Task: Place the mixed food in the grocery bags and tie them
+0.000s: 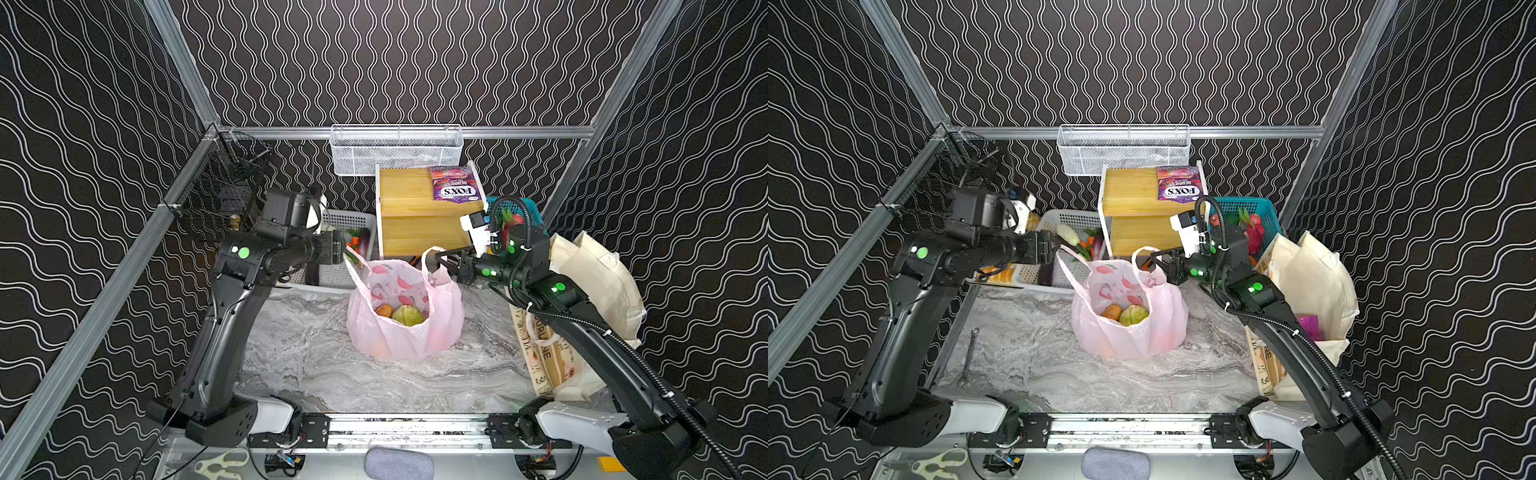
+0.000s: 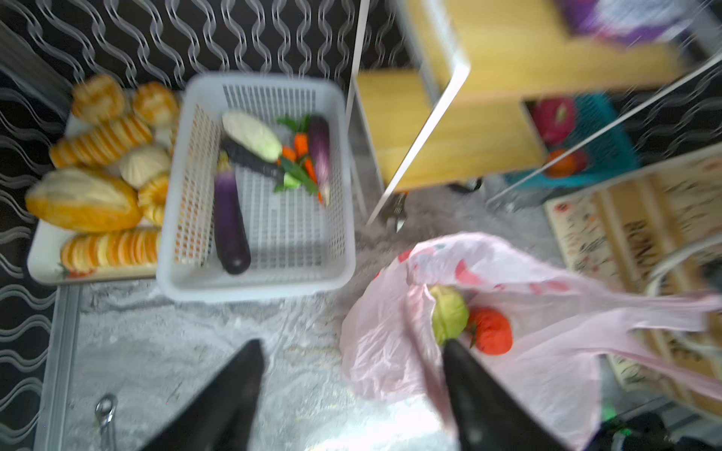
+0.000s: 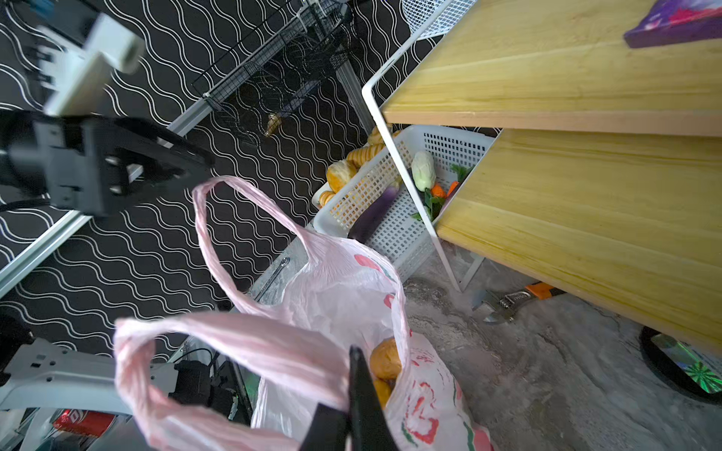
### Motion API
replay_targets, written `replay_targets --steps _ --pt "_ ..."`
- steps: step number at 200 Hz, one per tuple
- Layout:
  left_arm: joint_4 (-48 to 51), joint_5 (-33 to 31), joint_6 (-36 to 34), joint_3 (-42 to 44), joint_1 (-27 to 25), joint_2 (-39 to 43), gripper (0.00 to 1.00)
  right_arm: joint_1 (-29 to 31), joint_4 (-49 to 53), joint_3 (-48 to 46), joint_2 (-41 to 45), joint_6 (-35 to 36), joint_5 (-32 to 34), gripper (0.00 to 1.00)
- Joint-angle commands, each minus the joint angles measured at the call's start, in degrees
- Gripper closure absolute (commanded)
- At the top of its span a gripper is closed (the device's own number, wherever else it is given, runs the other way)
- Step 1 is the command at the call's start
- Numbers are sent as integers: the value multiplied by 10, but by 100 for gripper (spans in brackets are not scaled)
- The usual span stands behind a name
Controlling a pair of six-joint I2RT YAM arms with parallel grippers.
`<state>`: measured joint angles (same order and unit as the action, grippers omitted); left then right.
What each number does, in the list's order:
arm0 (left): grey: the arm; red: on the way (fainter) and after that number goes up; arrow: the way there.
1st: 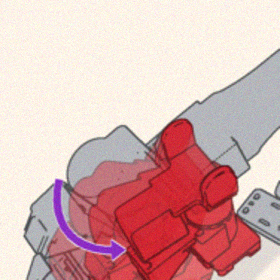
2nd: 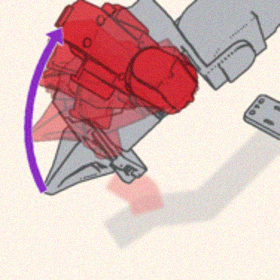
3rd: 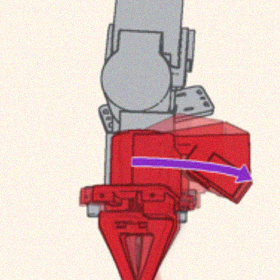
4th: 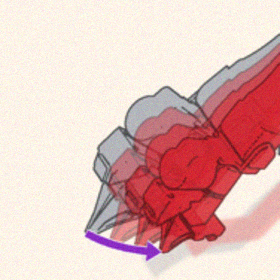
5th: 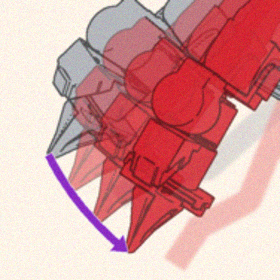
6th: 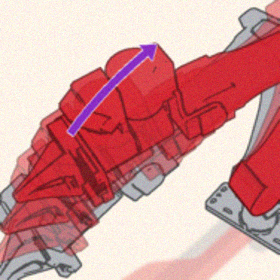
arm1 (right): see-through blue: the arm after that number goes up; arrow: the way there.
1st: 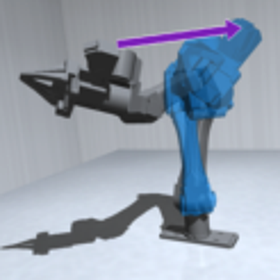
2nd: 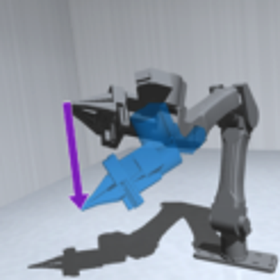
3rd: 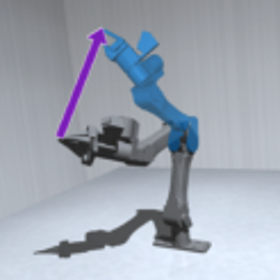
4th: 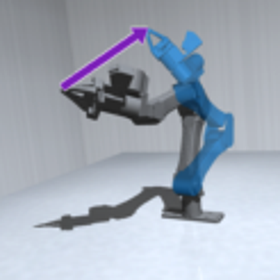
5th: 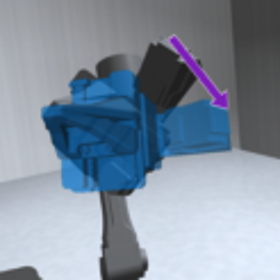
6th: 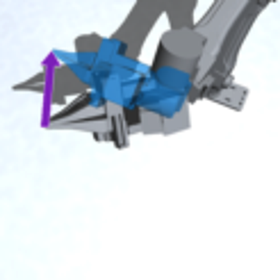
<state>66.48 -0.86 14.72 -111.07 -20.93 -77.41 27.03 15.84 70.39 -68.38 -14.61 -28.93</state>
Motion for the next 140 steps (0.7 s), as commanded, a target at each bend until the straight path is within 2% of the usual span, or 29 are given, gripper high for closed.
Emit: replay_targets --steps 1,16,34,52,59,74,88,117,140 --pt "-48 28 8 -14 1 18 16 0 -19 1 -5 -17 19 100" --pt "-79 92 18 -15 0 29 18 0 -25 -4 -5 -23 23 100" --pt "-129 194 37 -11 -3 32 26 0 -24 -7 -4 -27 34 100" --pt "-175 261 55 -2 -47 19 29 -4 -28 -13 -1 -34 37 100" --pt "-176 252 49 -7 -84 6 28 -5 -31 -15 1 -35 34 100" --pt "-146 189 18 -36 -172 -33 24 -6 -39 -20 2 -37 30 100" --pt "-117 152 6 -60 -221 -71 23 -6 -40 -19 3 -38 28 100" --pt "-122 142 5 -62 -240 -106 24 -6 -40 -20 7 -34 26 100" --pt "-137 138 -3 -67 -242 -120 31 -6 -47 -25 13 -33 14 100"
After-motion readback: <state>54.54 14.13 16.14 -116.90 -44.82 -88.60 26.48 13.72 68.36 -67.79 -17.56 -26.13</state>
